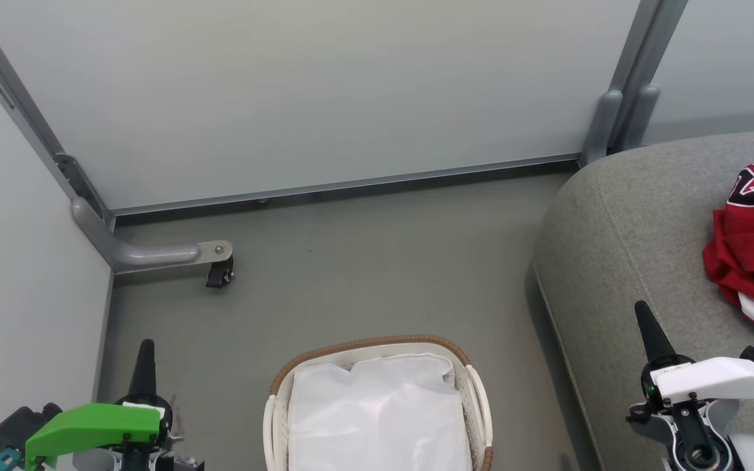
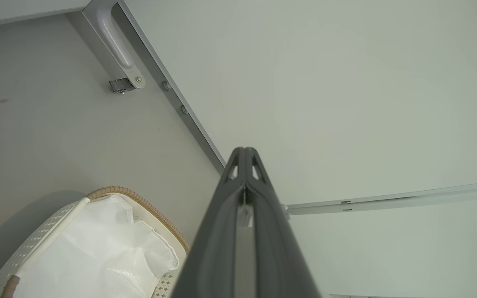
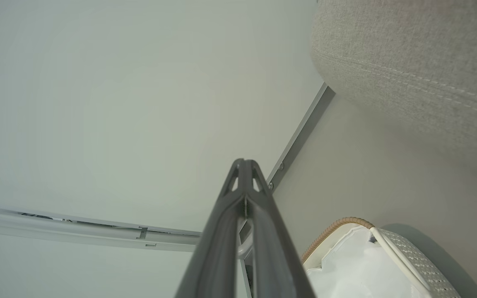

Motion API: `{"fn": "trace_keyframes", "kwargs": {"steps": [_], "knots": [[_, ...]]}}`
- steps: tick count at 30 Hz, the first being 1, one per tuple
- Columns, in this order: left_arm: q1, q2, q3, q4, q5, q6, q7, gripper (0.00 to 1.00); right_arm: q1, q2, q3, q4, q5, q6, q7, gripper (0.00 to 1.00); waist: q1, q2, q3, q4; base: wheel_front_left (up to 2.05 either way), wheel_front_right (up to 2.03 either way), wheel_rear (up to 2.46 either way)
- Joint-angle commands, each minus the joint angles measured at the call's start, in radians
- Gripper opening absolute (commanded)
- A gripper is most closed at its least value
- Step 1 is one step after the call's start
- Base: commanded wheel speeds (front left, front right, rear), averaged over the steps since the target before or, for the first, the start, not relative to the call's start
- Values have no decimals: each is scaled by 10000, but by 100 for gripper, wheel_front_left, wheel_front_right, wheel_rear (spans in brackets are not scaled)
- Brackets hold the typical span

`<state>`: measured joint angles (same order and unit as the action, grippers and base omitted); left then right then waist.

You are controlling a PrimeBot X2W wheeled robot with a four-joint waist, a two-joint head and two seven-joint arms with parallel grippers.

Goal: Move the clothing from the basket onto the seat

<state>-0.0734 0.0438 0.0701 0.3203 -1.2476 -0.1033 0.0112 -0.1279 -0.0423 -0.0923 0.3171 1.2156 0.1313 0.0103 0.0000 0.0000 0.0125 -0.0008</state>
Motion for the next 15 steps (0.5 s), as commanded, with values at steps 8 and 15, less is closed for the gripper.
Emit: {"fn": "trace_keyframes", "kwargs": {"steps": [8, 15], "knots": [[-285, 75, 140, -245, -823, -104, 231, 0, 92, -77, -79, -251, 897, -6, 254, 0, 0, 0, -16, 1, 0, 0, 0], [-314, 79, 196, -352, -1354, -127, 397, 0, 118, -83, -109, -353, 1480, -7, 408, 0, 0, 0, -29, 2, 0, 0, 0]]}}
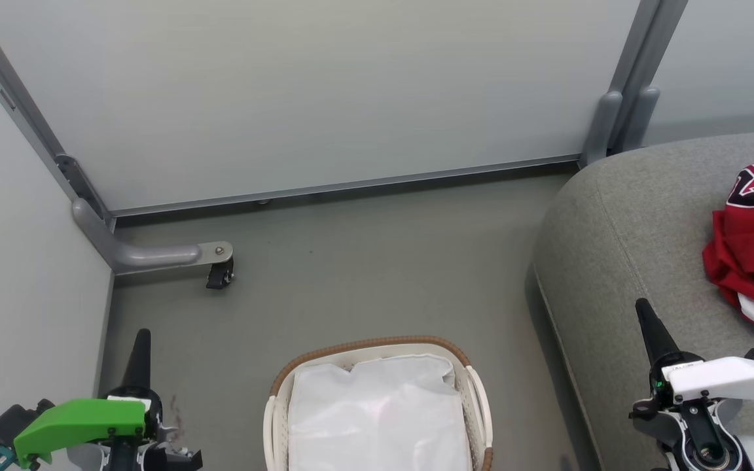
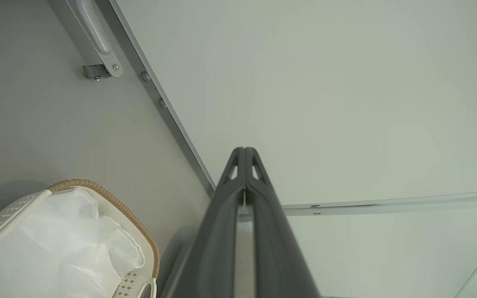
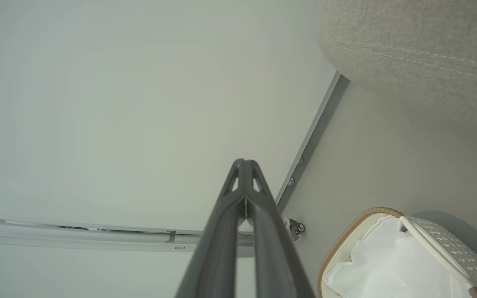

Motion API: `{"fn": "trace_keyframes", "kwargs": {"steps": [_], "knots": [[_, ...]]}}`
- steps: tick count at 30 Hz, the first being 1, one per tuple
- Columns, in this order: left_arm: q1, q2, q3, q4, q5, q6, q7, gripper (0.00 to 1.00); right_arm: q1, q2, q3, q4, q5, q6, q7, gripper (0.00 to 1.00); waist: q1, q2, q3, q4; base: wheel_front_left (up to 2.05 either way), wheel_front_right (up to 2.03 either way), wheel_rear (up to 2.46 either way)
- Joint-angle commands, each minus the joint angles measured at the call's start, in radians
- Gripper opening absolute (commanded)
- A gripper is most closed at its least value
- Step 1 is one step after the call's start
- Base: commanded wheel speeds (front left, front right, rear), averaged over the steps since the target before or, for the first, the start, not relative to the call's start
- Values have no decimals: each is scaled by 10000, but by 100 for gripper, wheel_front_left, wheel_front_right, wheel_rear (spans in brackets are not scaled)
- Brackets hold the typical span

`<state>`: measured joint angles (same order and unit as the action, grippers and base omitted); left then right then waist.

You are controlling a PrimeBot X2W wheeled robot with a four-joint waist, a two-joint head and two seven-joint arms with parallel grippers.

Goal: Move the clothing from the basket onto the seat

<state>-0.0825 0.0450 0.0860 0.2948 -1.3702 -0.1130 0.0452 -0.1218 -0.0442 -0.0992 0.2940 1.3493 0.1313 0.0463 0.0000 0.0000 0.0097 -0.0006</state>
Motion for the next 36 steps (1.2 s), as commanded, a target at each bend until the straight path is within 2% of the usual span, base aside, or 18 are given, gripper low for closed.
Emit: {"fn": "trace_keyframes", "kwargs": {"steps": [1, 28, 36], "knots": [[-230, 68, 47, -114, -220, -36, 69, 0, 62, -64, -44, -137, 229, -7, 70, 0, 0, 0, -3, 1, 0, 0, 0], [-328, 82, 290, -502, -2299, -192, 687, 0, 174, -89, -160, -500, 2490, -8, 673, 0, 0, 0, -60, 5, 0, 0, 0], [-315, 83, 304, -518, -2442, -213, 728, 0, 187, -90, -167, -527, 2649, -9, 714, 0, 0, 0, -66, 6, 0, 0, 0]]}}
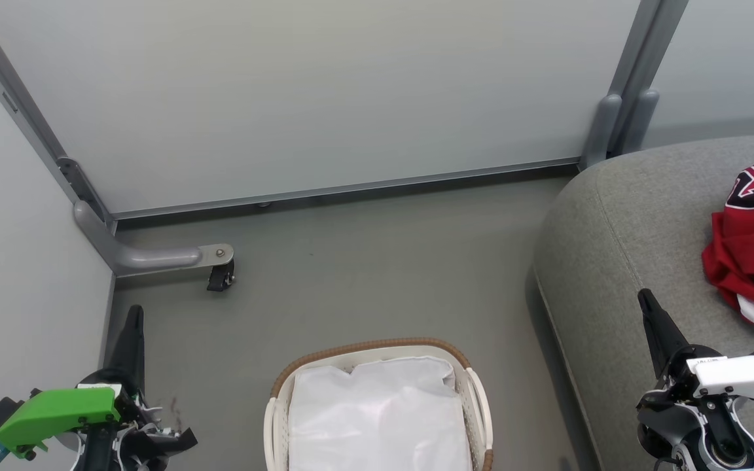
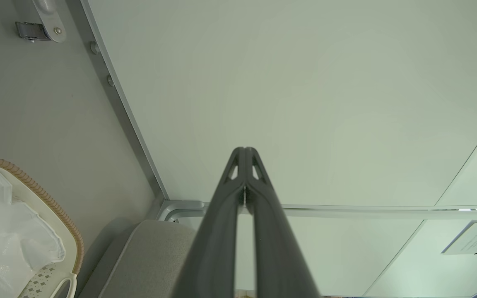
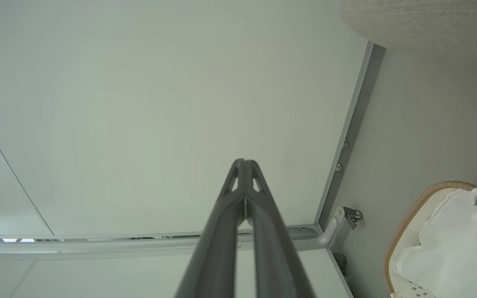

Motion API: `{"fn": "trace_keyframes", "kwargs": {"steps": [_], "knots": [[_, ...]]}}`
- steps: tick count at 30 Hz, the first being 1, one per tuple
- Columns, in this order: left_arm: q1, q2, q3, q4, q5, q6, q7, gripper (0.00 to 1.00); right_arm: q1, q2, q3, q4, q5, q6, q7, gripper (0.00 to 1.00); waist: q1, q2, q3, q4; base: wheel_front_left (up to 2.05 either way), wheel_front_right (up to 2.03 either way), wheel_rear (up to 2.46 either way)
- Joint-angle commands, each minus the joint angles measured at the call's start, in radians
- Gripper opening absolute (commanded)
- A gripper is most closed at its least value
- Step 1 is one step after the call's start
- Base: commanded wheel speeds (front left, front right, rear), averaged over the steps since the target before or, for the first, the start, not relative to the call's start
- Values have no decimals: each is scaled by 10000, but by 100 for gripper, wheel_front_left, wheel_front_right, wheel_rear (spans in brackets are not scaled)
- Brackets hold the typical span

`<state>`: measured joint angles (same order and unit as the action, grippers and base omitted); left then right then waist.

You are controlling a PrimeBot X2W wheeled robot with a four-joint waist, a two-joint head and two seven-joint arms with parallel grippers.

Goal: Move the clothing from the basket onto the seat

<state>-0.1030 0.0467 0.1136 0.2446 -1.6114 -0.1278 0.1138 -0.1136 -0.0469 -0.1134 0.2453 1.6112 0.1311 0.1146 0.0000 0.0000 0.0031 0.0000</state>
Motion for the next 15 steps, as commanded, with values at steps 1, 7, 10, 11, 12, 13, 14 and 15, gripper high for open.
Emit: {"fn": "trace_keyframes", "kwargs": {"steps": [1, 7, 10, 11, 12, 13, 14, 15], "knots": [[-109, 66, 26, -15, -30, -66, 42, 0, 105, -63, -25, -40, 30, -7, 32, 0, 0, 0, 0, 0, 0, 0, 0], [-108, 66, 25, -16, -30, -65, 40, 0, 105, -63, -25, -39, 31, -7, 31, 0, 0, 0, 0, 0, 0, 0, 0], [-108, 66, 25, -16, -30, -65, 40, 0, 105, -63, -25, -39, 31, -7, 31, 0, 0, 0, 0, 0, 0, 0, 0], [-108, 66, 25, -16, -30, -65, 40, 0, 105, -63, -24, -39, 31, -7, 31, 0, 0, 0, 0, 0, 0, 0, 0], [-108, 66, 25, -16, -30, -65, 40, 0, 105, -63, -24, -39, 31, -7, 31, 0, 0, 0, 0, 0, 0, 0, 0], [-108, 66, 25, -17, -30, -65, 40, 0, 105, -63, -24, -39, 31, -7, 31, 0, 0, 0, 0, 0, 0, 0, 0], [-108, 66, 25, -17, -30, -65, 40, 0, 105, -63, -24, -39, 31, -7, 31, 0, 0, 0, 0, 0, 0, 0, 0], [-108, 66, 25, -17, -30, -65, 40, 0, 105, -63, -24, -39, 31, -7, 31, 0, 0, 0, 0, 0, 0, 0, 0]]}}
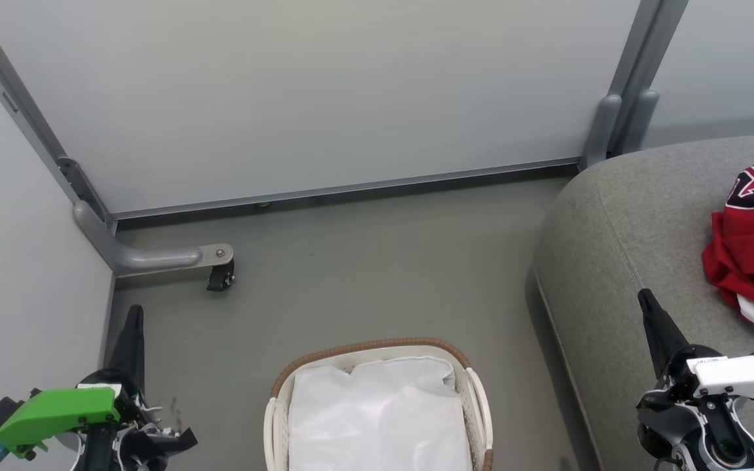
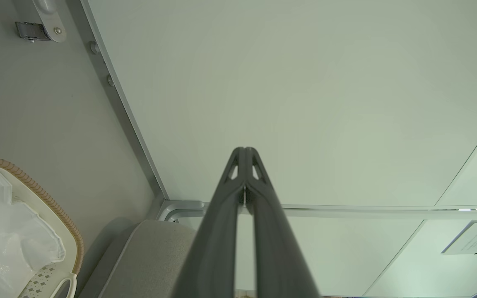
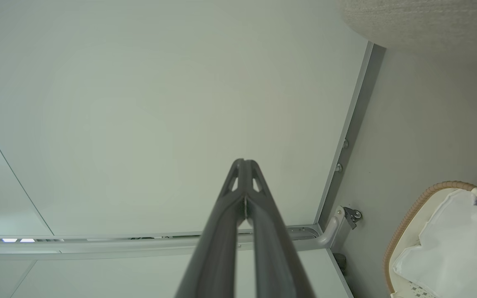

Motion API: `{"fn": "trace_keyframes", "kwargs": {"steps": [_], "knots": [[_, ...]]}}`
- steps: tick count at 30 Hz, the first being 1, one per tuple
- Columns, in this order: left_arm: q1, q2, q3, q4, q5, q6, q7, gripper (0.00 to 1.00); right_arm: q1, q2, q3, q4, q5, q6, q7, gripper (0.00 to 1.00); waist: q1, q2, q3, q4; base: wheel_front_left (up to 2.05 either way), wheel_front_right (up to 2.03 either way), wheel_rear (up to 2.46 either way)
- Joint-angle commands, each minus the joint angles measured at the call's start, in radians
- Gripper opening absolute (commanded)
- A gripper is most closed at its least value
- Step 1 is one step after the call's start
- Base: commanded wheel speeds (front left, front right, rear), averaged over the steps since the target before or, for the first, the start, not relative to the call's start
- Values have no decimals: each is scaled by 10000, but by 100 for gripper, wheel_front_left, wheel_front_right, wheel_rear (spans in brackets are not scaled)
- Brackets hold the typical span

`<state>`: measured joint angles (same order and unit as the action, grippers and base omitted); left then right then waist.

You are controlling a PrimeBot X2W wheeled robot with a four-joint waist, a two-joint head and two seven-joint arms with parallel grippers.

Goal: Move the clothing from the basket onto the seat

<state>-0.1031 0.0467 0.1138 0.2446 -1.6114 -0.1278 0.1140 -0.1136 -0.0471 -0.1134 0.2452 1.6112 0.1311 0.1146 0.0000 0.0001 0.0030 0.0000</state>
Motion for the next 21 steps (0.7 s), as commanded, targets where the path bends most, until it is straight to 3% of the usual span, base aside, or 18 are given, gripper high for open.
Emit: {"fn": "trace_keyframes", "kwargs": {"steps": [1, 21], "knots": [[-107, 66, 23, -17, -30, -65, 38, 0, 105, -60, -24, -37, 31, -7, 31, 0, 0, -1, 0, 0, 0, 0, 0], [-107, 66, 22, -17, -31, -65, 37, 0, 105, -60, -23, -36, 32, -7, 29, 0, 0, -1, 0, 0, 0, 0, 0]]}}
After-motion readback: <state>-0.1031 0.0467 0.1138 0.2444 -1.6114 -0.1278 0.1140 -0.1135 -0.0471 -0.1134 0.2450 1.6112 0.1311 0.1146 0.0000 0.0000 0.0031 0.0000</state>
